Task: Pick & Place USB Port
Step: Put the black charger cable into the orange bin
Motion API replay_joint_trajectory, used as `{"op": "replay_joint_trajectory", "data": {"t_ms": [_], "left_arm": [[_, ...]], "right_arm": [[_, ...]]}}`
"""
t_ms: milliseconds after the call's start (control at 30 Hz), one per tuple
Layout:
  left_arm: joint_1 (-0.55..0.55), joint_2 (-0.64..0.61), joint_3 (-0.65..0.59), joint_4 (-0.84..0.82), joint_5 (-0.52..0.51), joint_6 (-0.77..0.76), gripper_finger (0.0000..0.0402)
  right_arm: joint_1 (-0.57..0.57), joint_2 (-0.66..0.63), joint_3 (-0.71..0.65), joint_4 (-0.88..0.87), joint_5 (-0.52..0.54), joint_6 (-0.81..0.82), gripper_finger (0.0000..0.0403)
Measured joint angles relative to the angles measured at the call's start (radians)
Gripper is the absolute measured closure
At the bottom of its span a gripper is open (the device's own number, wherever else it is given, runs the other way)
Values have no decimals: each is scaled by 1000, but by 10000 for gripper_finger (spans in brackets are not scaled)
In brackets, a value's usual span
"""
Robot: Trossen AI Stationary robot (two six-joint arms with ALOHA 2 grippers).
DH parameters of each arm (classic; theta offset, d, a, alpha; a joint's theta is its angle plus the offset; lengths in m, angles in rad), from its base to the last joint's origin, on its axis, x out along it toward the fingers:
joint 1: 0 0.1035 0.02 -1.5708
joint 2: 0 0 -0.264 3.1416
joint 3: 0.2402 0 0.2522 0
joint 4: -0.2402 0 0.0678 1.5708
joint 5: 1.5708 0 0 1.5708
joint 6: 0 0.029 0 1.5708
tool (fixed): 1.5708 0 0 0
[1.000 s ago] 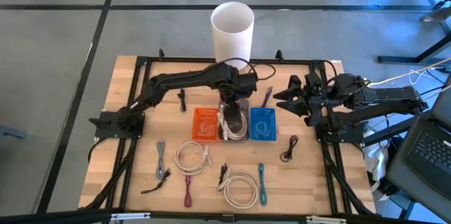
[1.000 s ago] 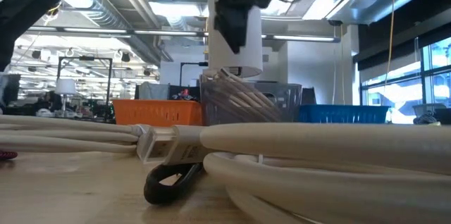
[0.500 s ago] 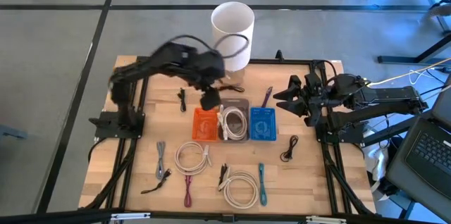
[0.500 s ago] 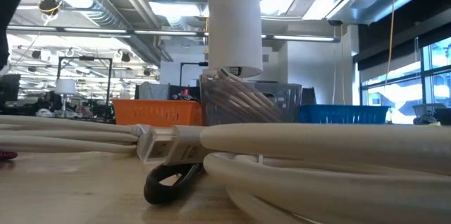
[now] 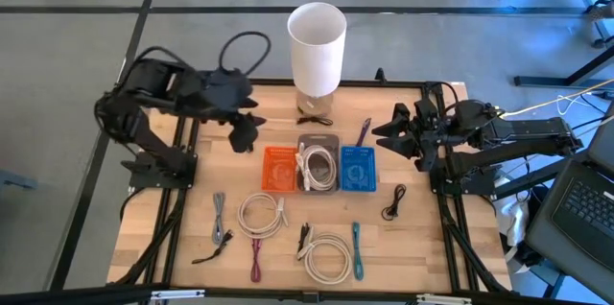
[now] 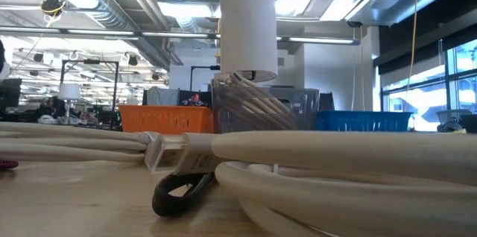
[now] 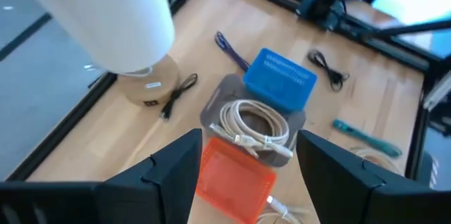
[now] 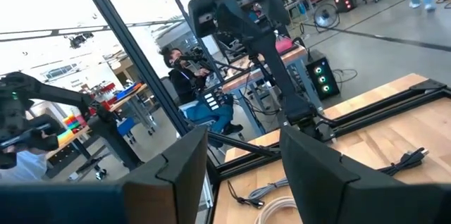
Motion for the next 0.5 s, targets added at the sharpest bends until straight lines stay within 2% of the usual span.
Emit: {"op": "replay_joint_trajectory", "data": {"t_ms": [267,500], "left_arm": [[-50,-92,-175,1,-157,-183,178],[83,-180,-536,0,-138,-412,178]], "right_arm": [[0,0,0,0,0,26,222],[0,0,0,1,27,20,222]]}}
